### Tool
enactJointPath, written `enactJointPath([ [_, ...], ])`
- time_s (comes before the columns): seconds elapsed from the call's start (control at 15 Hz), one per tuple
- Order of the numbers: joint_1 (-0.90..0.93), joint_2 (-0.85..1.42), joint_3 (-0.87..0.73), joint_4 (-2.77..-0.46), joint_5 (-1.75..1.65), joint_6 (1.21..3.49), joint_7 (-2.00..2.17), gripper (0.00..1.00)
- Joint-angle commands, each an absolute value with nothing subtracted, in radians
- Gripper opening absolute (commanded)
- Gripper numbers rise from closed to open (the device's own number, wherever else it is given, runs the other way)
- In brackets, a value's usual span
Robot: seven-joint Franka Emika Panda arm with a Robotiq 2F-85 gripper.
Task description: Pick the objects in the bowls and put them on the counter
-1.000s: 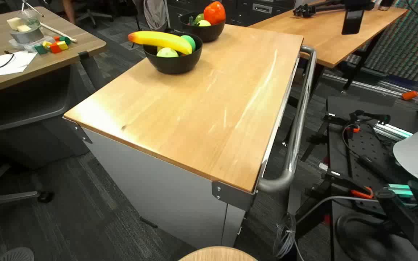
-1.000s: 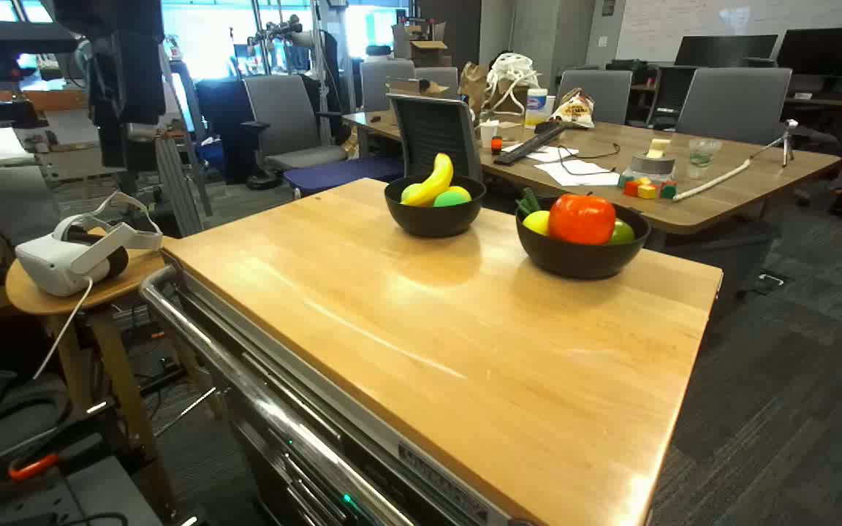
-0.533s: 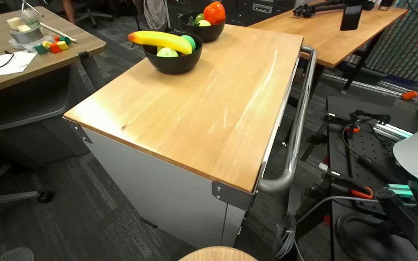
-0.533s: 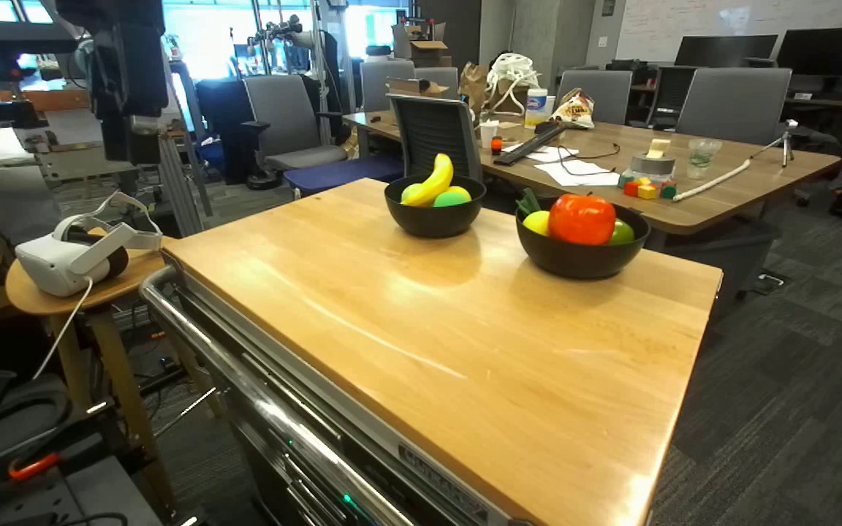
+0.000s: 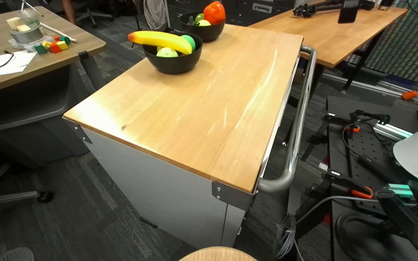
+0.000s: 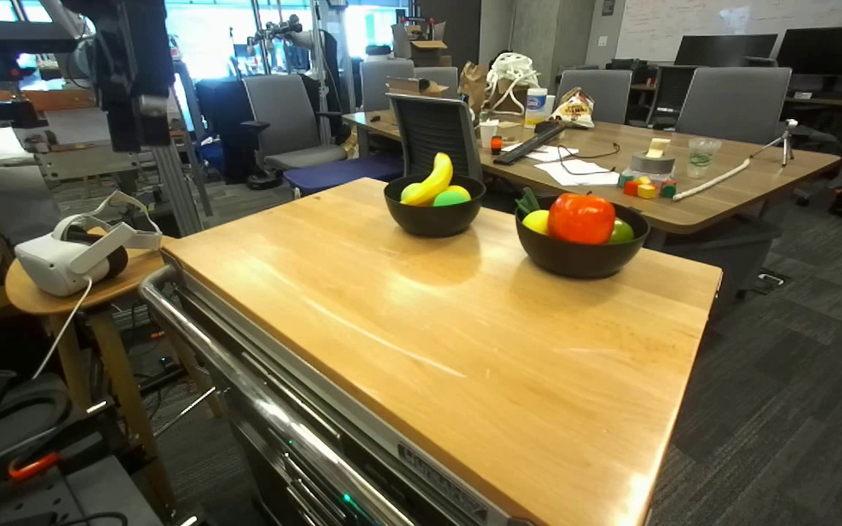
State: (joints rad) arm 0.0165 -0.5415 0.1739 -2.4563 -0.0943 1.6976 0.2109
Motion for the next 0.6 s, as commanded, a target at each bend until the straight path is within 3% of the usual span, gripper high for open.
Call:
enactJointPath([
  [0.0,0.045,-0.563,0.244,-2.272,-0.225,1.547,0.249,1.00],
  [0.2,0.048,-0.497,0.322,-2.080,-0.356,1.487,0.288,1.00],
  [0.27,0.070,-0.554,0.266,-2.210,-0.298,1.541,0.262,1.00],
  [0.53,0.076,-0.520,0.301,-2.113,-0.343,1.508,0.281,1.00],
])
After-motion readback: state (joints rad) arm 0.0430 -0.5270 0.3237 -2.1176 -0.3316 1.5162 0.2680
